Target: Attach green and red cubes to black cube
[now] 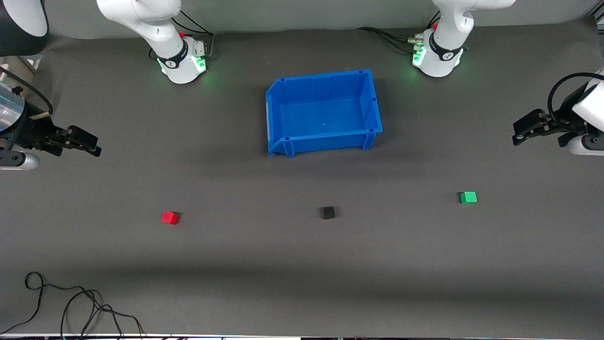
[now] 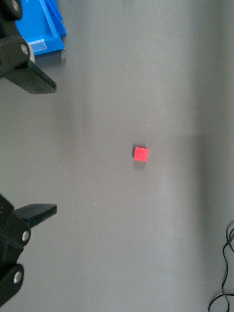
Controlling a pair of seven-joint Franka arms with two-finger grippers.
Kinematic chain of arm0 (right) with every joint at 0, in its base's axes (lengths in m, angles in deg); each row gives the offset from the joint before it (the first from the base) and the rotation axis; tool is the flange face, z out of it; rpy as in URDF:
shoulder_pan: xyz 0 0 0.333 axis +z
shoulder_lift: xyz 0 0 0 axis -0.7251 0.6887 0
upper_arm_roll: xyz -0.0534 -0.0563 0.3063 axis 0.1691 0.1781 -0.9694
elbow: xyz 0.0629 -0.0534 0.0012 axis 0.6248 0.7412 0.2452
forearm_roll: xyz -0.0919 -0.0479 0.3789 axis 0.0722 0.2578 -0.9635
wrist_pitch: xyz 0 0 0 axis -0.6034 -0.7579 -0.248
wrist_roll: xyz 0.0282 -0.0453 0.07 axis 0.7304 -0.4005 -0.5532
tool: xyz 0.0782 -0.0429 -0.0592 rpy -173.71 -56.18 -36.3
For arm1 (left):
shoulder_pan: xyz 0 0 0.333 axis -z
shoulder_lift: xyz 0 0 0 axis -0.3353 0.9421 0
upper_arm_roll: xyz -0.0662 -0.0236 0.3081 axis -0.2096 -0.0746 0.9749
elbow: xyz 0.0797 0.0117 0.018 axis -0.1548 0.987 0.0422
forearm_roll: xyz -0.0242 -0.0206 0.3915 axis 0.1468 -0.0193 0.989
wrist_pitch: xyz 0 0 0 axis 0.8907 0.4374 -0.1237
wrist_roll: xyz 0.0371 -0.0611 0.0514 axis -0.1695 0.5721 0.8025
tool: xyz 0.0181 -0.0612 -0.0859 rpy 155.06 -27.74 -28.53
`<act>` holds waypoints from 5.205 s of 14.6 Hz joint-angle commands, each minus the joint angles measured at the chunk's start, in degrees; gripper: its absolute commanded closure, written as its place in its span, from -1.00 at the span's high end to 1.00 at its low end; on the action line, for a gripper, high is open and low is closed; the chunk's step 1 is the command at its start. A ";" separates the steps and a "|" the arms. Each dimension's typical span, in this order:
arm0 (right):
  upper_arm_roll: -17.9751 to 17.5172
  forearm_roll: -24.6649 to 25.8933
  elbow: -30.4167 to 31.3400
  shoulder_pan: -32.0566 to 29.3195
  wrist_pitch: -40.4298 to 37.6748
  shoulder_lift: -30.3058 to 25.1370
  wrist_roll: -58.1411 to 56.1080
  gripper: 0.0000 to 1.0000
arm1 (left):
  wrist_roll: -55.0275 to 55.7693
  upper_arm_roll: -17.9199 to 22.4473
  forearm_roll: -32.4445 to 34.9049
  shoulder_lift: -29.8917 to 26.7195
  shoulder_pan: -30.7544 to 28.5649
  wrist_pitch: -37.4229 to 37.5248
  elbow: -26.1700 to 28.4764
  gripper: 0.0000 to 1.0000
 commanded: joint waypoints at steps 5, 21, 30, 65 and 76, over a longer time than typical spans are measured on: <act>0.00 0.88 0.14 -0.13 0.15 -0.29 -0.69 0.99 | -0.04 0.31 0.73 0.11 0.63 1.63 -1.27 1.00; 0.18 0.00 14.63 -3.12 9.37 0.67 28.34 0.99 | 57.96 1.19 -13.33 1.08 -16.33 6.11 3.45 1.00; 0.53 0.00 27.38 -3.47 34.50 6.38 67.25 0.99 | 57.27 1.19 -25.10 0.46 -18.88 -14.06 27.88 1.00; 0.18 -11.60 19.48 -0.93 54.91 30.92 79.55 -0.37 | 44.07 -1.71 -51.92 27.88 -11.52 -44.42 22.73 -0.72; 0.00 -10.46 10.02 10.74 50.36 30.81 84.62 -0.43 | 65.35 -1.71 -52.18 36.13 14.94 -51.44 10.68 -0.78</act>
